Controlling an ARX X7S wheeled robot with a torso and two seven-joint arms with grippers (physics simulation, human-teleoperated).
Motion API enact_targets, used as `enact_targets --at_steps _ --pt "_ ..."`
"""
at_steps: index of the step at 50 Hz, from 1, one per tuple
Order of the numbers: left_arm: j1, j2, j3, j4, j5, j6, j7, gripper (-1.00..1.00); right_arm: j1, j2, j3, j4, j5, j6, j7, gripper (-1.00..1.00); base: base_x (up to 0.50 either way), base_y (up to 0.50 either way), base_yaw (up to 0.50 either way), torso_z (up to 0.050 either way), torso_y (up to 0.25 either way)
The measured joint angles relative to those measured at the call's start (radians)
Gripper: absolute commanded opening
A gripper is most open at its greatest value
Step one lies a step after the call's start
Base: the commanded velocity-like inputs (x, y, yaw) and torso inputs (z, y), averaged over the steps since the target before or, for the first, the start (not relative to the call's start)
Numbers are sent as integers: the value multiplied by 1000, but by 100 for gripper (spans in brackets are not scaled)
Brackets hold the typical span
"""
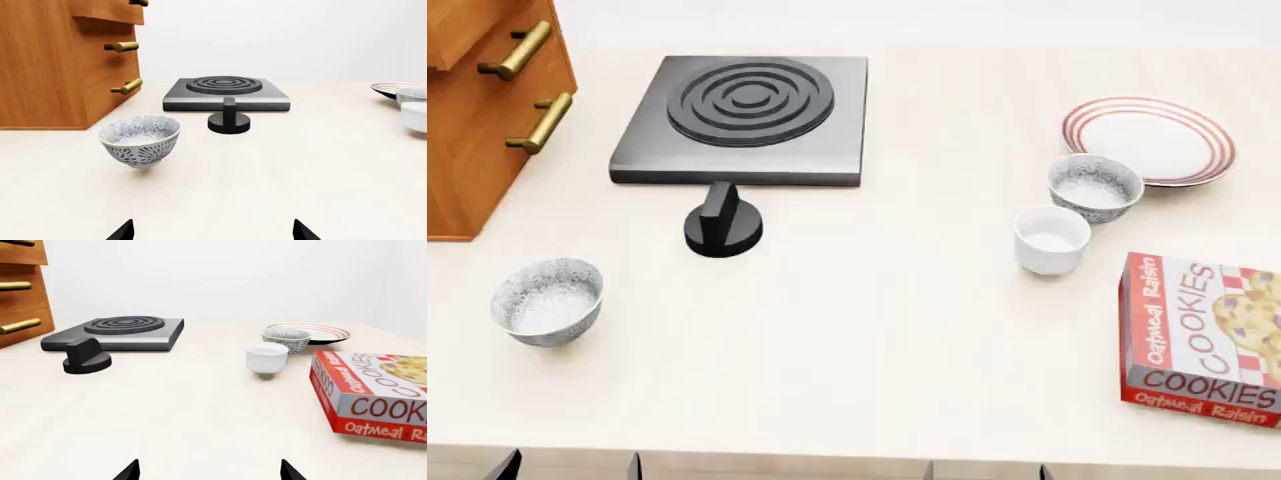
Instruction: Pick the akita bowl between the plate and the ramekin and place it on the plate.
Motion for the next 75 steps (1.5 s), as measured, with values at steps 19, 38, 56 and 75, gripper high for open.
enact_targets --at_steps 19,38,56,75 --pt "1 -39 46 5 -45 -4 -36 100 5 41 -52 1 24 14 42 100 0 0 0 0 0" --pt "-14 -79 38 96 -174 -116 -53 100 11 72 -96 0 38 34 80 100 0 0 0 0 0" --pt "-136 -125 -105 142 -382 -333 -117 100 6 96 -127 -27 47 67 113 100 0 0 0 0 0" --pt "-251 -176 -236 4 -472 -395 -175 100 31 137 -151 -276 56 285 133 100 0 0 0 0 0"
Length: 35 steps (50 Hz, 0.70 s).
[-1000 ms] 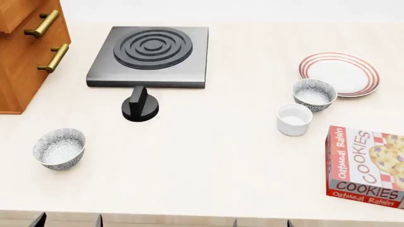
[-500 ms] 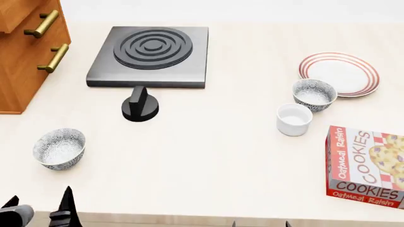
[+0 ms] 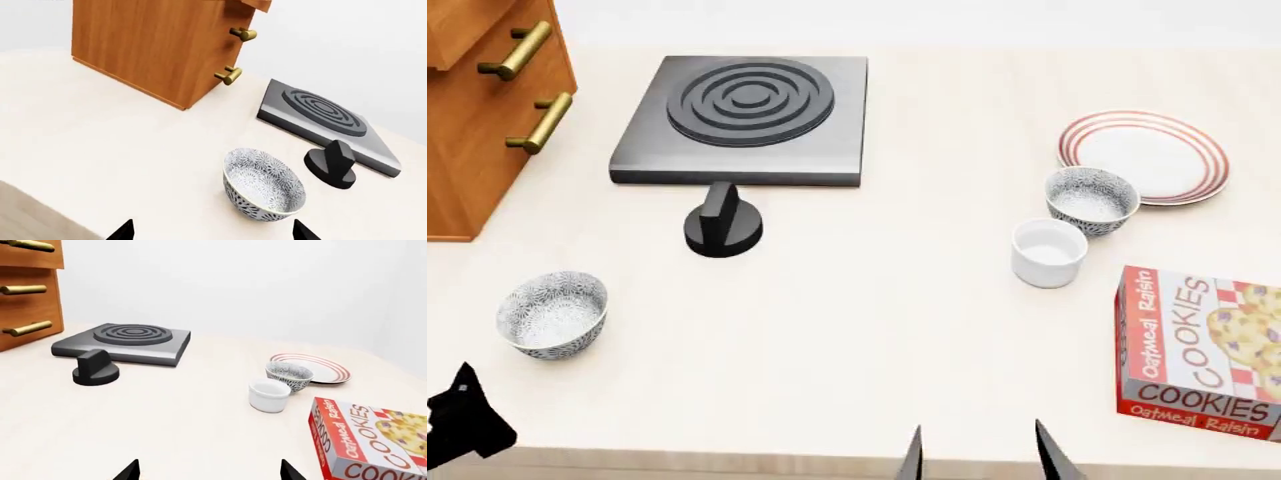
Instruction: Pick the akita bowl between the plate and the ramekin and place it on the plate.
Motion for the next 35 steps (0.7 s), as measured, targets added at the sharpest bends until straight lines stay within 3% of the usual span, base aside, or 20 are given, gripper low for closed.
enact_targets --at_steps 18,35 --pt "-32 -24 -30 -107 7 45 -13 100 128 39 -14 -233 13 286 3 100 0 0 0 0 0" --pt "-32 -31 -22 -125 9 64 -17 100 249 70 -7 -360 22 447 5 100 0 0 0 0 0"
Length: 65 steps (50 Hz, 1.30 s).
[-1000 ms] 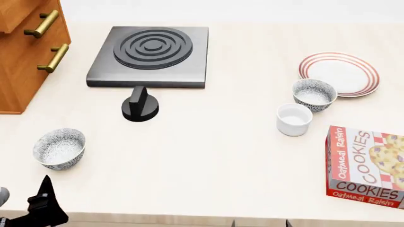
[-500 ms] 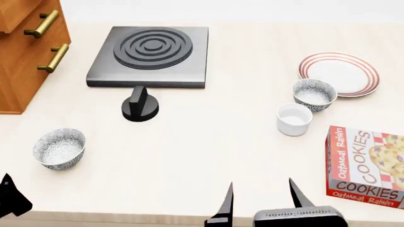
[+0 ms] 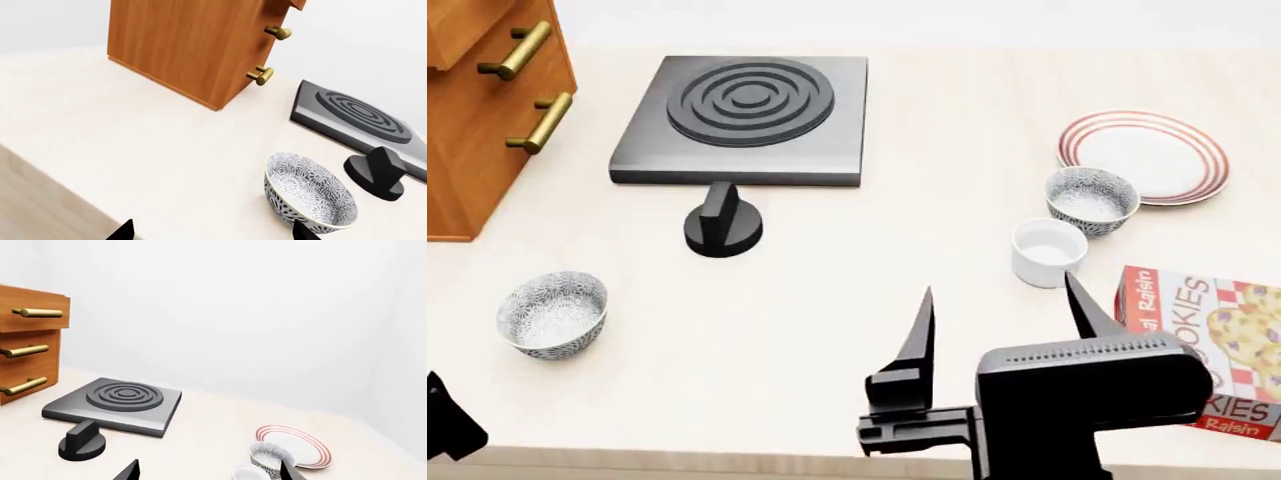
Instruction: Pick the akita bowl between the plate and the ramekin and place it on the plate.
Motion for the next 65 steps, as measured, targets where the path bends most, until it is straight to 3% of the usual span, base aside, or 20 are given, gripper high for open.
enact_targets --at_steps 34,65 --pt "-2 -12 27 -16 -1 23 -2 100 27 14 30 -49 47 49 -1 100 0 -31 0 0 0" --pt "1 -20 41 -17 -13 29 -11 100 24 22 40 -47 73 46 11 100 0 -253 0 0 0"
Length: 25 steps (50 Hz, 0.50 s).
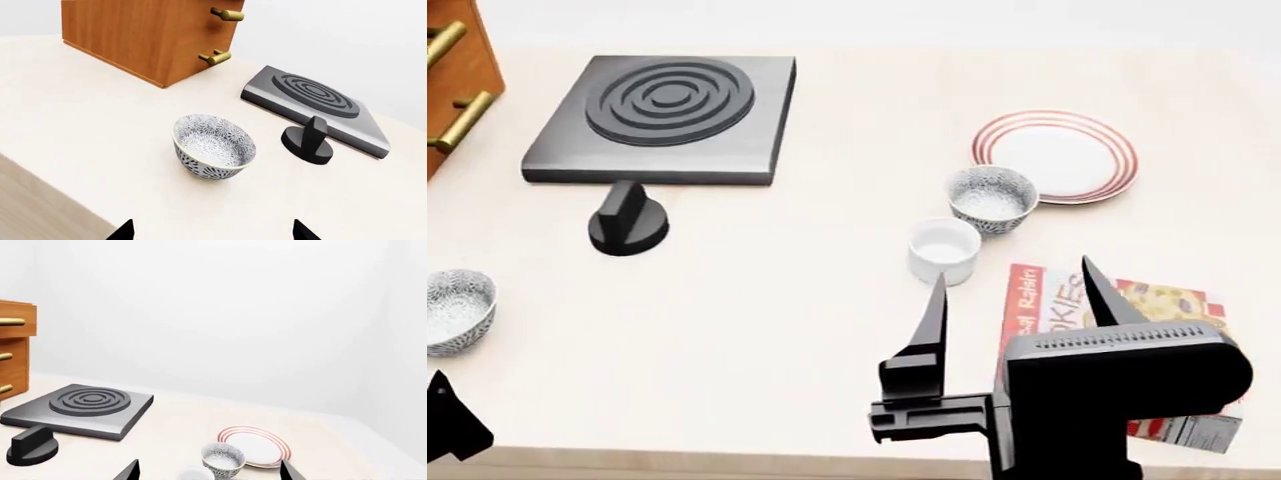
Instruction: Pick the akita bowl between the plate and the ramekin and place it on the plate.
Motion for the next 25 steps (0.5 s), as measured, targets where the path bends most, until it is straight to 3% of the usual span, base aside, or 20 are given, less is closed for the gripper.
enact_targets --at_steps 21,25 --pt "1 -4 6 -2 -10 6 -3 100 -2 9 -2 0 9 -5 11 100 0 -268 0 0 0" --pt "2 -4 8 -1 -13 6 -4 100 -2 13 -4 0 6 -7 14 100 0 -3 0 0 0"
